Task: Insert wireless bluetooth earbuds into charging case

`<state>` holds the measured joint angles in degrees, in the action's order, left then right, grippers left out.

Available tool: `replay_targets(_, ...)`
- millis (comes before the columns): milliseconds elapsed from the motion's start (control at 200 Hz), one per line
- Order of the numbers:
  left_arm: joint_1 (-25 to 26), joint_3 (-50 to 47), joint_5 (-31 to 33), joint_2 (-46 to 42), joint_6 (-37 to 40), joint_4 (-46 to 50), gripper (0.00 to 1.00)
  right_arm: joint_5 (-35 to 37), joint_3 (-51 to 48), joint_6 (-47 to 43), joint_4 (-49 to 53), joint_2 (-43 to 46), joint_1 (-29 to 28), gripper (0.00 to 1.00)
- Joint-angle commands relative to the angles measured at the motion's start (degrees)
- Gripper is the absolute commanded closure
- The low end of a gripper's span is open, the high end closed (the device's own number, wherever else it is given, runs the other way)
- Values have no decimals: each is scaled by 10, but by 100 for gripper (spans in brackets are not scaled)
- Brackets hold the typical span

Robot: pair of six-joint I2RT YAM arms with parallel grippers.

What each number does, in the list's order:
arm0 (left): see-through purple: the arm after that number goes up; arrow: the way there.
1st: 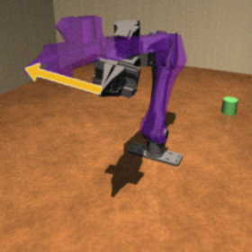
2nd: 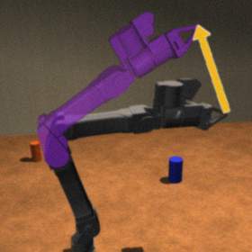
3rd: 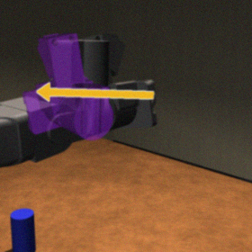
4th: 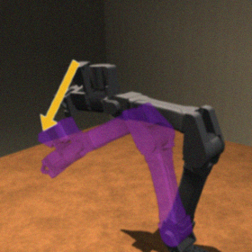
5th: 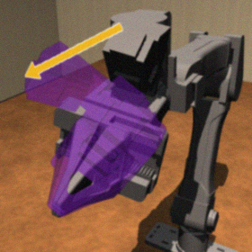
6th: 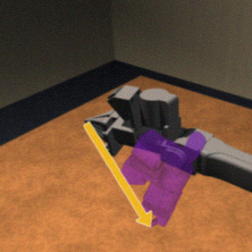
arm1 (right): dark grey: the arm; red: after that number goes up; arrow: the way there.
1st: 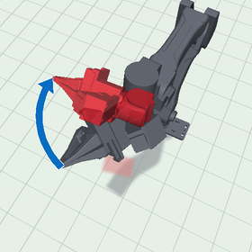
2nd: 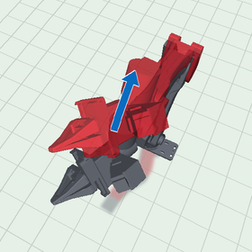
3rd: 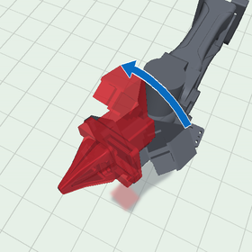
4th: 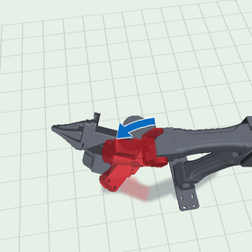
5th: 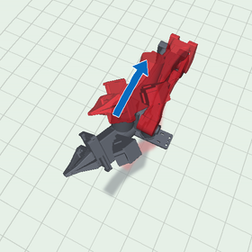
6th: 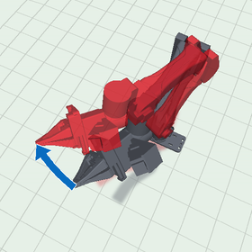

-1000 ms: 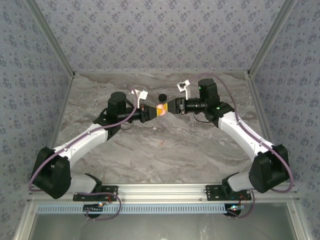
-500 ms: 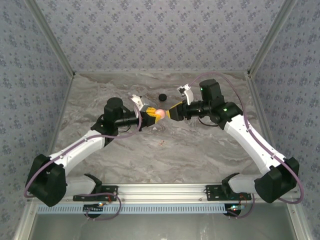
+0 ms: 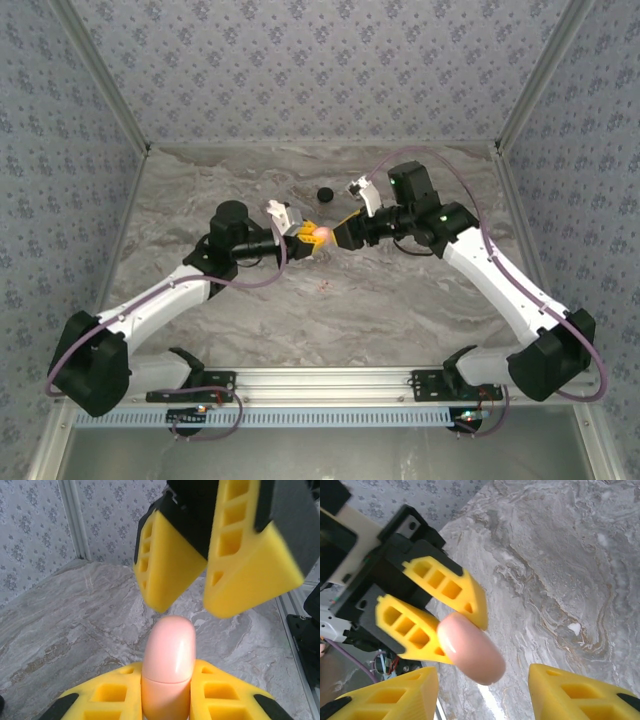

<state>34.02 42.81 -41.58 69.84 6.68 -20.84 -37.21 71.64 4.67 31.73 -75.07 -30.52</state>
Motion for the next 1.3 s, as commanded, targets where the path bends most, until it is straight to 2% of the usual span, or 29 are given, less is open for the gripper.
replay_targets(0, 5, 1, -19, -17, 14, -22, 83, 9, 21, -13, 17, -9, -4, 48)
replay_targets(310, 11, 4, -24, -17, 10, -19, 84, 28, 28, -17, 23, -23, -11, 47)
replay_targets(625, 22, 3, -41, -21, 13, -13, 86, 129, 32, 15, 10, -24, -4, 47)
replay_targets(825, 23, -3, -40, -25, 13, -14, 86, 143, 35, 25, 9, -24, 4, 47)
replay_targets(1034, 23, -9, 19, -18, 2, -13, 86, 205, 25, 42, 10, -7, 11, 46)
replay_targets(1099, 23, -12, 21, -15, -5, -18, 86, 199, 21, 43, 10, -1, 18, 46)
replay_targets(1299, 22, -10, 56, -2, -29, -24, 86, 101, 4, 3, 8, 21, 14, 46)
